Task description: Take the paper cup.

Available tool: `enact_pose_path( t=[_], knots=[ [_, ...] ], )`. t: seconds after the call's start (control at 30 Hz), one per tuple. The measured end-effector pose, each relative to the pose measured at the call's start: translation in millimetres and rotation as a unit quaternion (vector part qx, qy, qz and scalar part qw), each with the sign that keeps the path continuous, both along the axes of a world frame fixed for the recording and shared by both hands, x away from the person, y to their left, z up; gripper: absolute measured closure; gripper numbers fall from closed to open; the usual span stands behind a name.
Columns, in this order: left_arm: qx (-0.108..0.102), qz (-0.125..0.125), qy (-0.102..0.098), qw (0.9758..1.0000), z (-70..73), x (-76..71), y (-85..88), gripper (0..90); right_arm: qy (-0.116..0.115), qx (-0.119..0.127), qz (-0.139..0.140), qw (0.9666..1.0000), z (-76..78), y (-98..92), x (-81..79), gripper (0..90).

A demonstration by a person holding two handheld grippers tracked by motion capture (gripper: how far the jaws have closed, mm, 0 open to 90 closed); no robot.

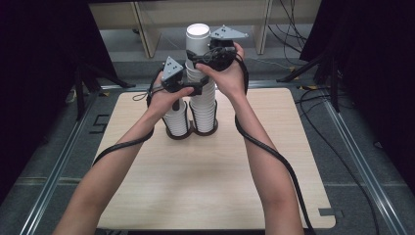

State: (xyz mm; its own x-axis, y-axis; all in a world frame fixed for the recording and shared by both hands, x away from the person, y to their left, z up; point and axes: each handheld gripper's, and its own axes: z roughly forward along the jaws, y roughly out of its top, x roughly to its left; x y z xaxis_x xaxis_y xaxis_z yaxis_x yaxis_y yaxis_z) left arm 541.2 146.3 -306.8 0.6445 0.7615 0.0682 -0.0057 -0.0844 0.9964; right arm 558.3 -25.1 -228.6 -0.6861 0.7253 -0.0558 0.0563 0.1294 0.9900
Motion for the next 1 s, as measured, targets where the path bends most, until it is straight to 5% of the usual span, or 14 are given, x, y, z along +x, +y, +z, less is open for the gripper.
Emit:
enact_pose_path(
  t=[0.3, 1.0],
  knots=[
    [-0.003, -0.003, 0.020, 0.9998, -0.7, 5.2, -0.4, 4.6, 0.003, 0.005, 0.006, 1.0000, -0.4, 2.1, 2.3, 15.6],
    [0.002, -0.007, 0.015, 0.9999, -0.3, 7.2, 1.9, 4.9, -0.014, 0.026, 0.009, 0.9995, 16.2, -4.4, -1.0, 19.5]
  ],
)
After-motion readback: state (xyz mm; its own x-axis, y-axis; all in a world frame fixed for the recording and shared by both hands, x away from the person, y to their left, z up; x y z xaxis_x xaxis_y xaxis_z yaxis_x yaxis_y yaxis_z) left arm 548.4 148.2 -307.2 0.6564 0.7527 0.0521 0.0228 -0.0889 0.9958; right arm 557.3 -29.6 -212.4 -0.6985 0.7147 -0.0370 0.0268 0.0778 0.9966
